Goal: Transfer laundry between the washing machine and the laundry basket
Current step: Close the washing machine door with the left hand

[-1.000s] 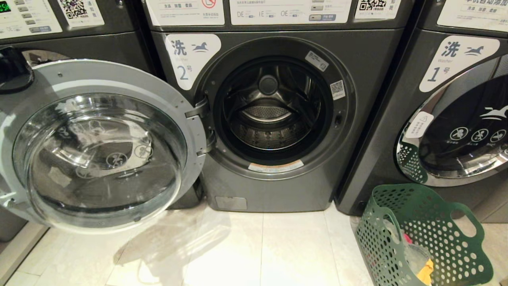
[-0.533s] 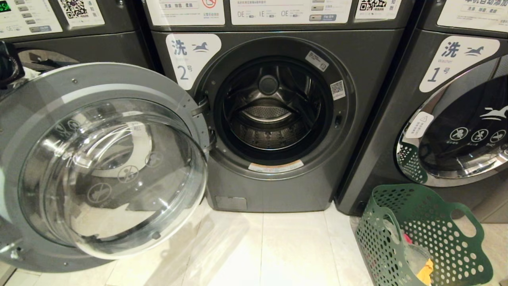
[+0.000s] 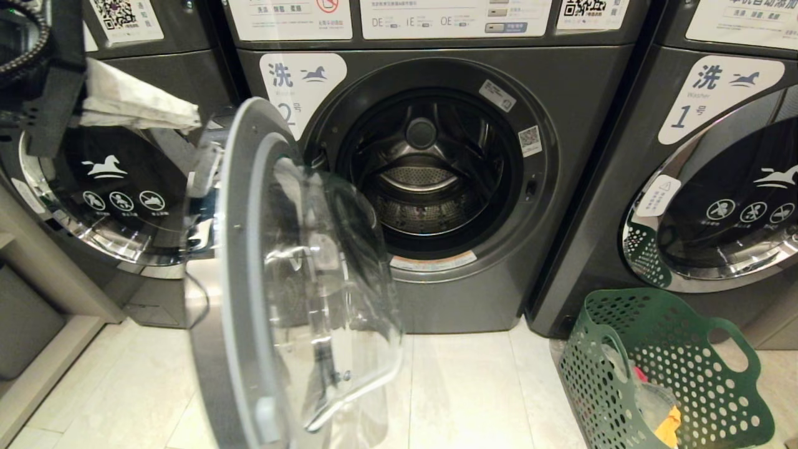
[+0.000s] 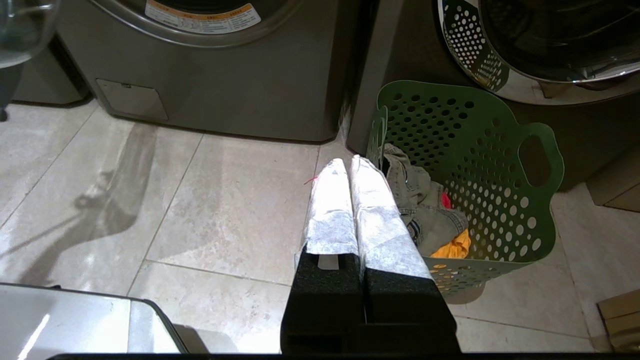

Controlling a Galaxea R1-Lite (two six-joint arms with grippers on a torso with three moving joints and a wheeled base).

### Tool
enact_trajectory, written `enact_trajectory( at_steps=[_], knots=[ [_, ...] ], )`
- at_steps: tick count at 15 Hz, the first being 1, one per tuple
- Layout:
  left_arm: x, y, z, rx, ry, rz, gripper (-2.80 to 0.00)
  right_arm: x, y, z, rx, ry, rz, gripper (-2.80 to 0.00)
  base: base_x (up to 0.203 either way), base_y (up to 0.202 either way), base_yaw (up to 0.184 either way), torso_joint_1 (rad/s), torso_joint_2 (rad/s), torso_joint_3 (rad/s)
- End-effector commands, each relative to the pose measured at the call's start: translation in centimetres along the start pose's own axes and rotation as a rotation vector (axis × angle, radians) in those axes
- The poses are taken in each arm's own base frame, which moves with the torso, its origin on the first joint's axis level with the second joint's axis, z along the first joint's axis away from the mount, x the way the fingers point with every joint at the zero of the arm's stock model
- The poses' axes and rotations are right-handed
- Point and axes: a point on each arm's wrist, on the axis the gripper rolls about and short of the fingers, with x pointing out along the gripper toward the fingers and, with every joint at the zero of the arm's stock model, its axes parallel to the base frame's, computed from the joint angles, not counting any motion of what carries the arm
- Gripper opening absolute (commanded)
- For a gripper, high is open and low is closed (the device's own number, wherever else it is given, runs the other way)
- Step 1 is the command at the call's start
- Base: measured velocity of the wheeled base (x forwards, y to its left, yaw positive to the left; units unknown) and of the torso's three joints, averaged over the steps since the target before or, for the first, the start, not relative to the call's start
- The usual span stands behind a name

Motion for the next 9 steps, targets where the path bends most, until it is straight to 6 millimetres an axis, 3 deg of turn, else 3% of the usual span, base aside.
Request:
enact_trajectory(
  at_steps=[1, 3, 4, 5, 6, 7, 8, 9],
  knots=[
    [4.9, -4.3, -2.1, 0.040, 0.158, -0.181, -2.80, 0.0, 0.0, 0.0, -0.003, -0.008, 0.000, -2.80, 0.000, 0.000, 0.000, 0.000, 0.00, 0.000],
    [14.8, -7.4, -4.3, 0.101, 0.184, -0.231, -2.80, 0.1, 0.0, 0.0, -0.007, -0.015, -0.003, -2.80, 0.000, 0.000, 0.000, 0.000, 0.00, 0.000],
    [19.8, -8.6, -5.5, 0.175, 0.090, -0.218, -2.80, 0.2, 0.0, 0.0, -0.008, -0.027, -0.006, -2.80, 0.000, 0.000, 0.000, 0.000, 0.00, 0.000],
    [23.2, -9.6, -5.9, 0.264, -0.099, -0.169, -2.80, 0.3, 0.0, 0.0, -0.010, -0.044, -0.015, -2.80, 0.000, 0.000, 0.000, 0.000, 0.00, 0.000],
    [25.2, -10.1, -5.4, 0.329, -0.339, -0.040, -2.80, 0.4, -0.1, 0.1, -0.012, -0.077, -0.022, -2.80, 0.000, 0.000, 0.000, 0.000, 0.00, 0.000],
    [25.6, -10.3, -4.6, 0.349, -0.514, 0.069, -2.80, 0.4, -0.1, 0.1, -0.013, -0.078, -0.022, -2.80, 0.000, 0.000, 0.000, 0.000, 0.00, 0.000],
    [24.9, -10.3, -3.5, 0.337, -0.618, 0.128, -2.80, 0.4, -0.1, 0.1, -0.013, -0.078, -0.022, -2.80, 0.000, 0.000, 0.000, 0.000, 0.00, 0.000],
    [23.0, -10.4, -2.1, 0.328, -0.684, 0.168, -2.80, 0.4, -0.1, 0.1, -0.012, -0.078, -0.023, -2.80, 0.000, 0.000, 0.000, 0.000, 0.00, 0.000]
  ],
)
